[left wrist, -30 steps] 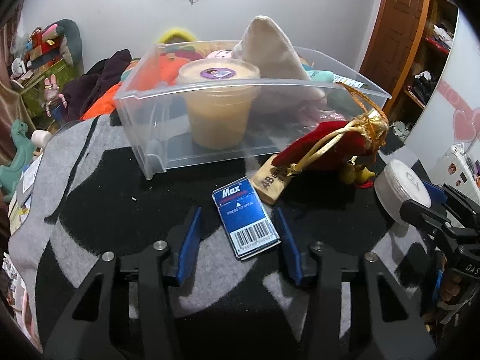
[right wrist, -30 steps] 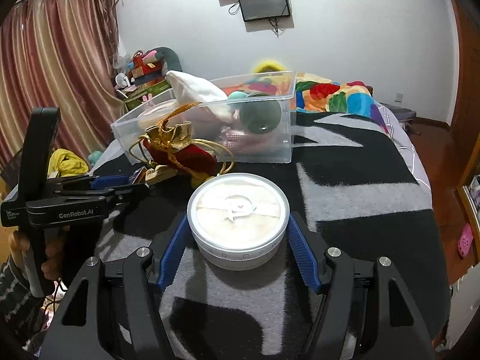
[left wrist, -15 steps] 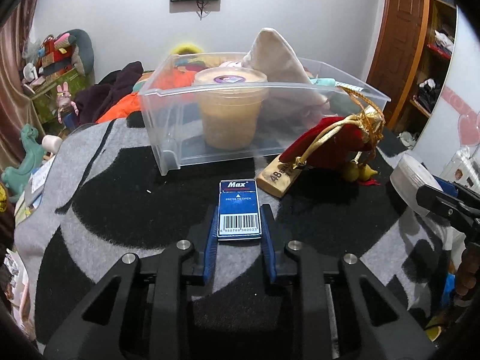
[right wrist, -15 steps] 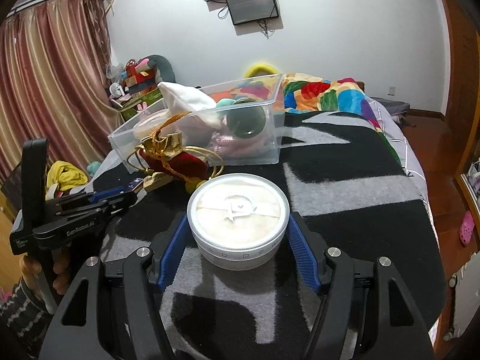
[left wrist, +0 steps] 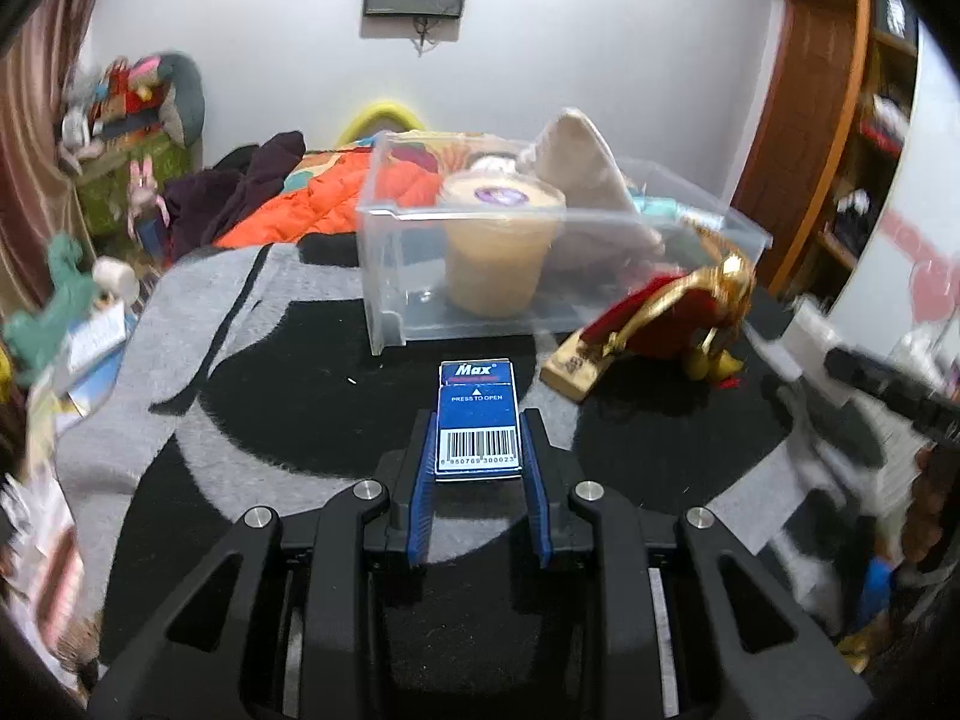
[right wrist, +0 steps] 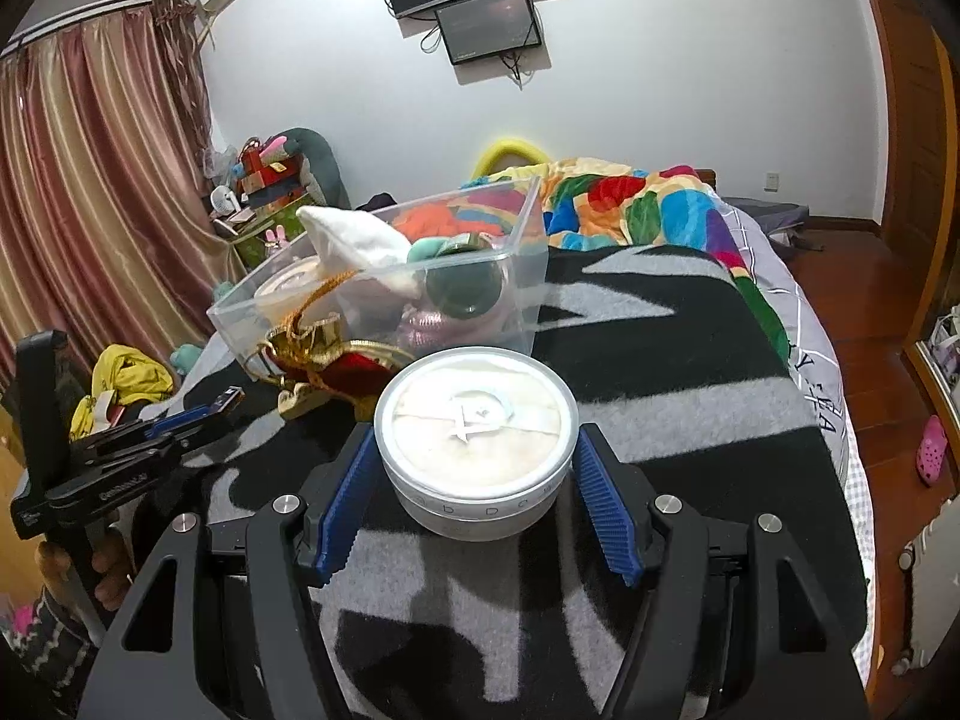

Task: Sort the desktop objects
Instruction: 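Carry the white jar and blue card over the clear box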

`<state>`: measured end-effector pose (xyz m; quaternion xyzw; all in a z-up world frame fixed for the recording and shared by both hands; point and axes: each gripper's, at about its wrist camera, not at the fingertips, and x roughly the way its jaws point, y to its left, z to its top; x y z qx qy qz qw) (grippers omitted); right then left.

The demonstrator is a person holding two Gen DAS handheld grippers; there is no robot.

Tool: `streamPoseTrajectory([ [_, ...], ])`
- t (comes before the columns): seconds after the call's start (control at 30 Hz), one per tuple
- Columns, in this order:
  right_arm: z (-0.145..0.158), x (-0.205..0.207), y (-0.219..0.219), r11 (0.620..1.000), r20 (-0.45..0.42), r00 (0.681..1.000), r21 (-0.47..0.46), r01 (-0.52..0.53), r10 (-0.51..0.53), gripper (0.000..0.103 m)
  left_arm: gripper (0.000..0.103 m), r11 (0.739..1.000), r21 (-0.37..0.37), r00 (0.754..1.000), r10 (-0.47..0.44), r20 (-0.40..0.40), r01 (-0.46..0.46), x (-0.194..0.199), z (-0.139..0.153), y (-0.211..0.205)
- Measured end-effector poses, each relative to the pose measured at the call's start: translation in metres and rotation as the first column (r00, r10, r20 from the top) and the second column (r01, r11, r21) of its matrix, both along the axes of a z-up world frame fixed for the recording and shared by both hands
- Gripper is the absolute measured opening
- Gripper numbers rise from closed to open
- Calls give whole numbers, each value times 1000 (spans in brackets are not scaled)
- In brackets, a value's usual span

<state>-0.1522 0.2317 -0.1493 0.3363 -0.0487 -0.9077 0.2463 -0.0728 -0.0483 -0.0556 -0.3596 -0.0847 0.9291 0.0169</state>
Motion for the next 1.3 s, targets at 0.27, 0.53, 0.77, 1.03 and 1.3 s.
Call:
streamPoseTrajectory([
  [0.27, 22, -3, -9, 1000, -64, 998, -2, -18, 18, 62, 26, 992, 129, 999, 20, -42, -14, -4, 11, -14],
  [0.53, 39, -19, -21, 1000, -113, 993, 10, -22, 23, 62, 26, 997, 74, 994, 29, -109, -21, -11, 38, -18],
  [0.77, 50, -27, -36, 998, -147, 988, 37, -41, 46, 62, 26, 999, 29, 987, 25, -162, -20, -24, 63, -27],
  [1.03, 56, -37, -47, 997, -182, 982, 70, -45, 57, 62, 26, 999, -19, 982, 24, -189, -28, -45, 70, -33],
  [1.3, 52, -55, -50, 996, -172, 983, 82, -44, 58, 62, 26, 998, -47, 988, 23, -150, -31, -72, 56, -35],
])
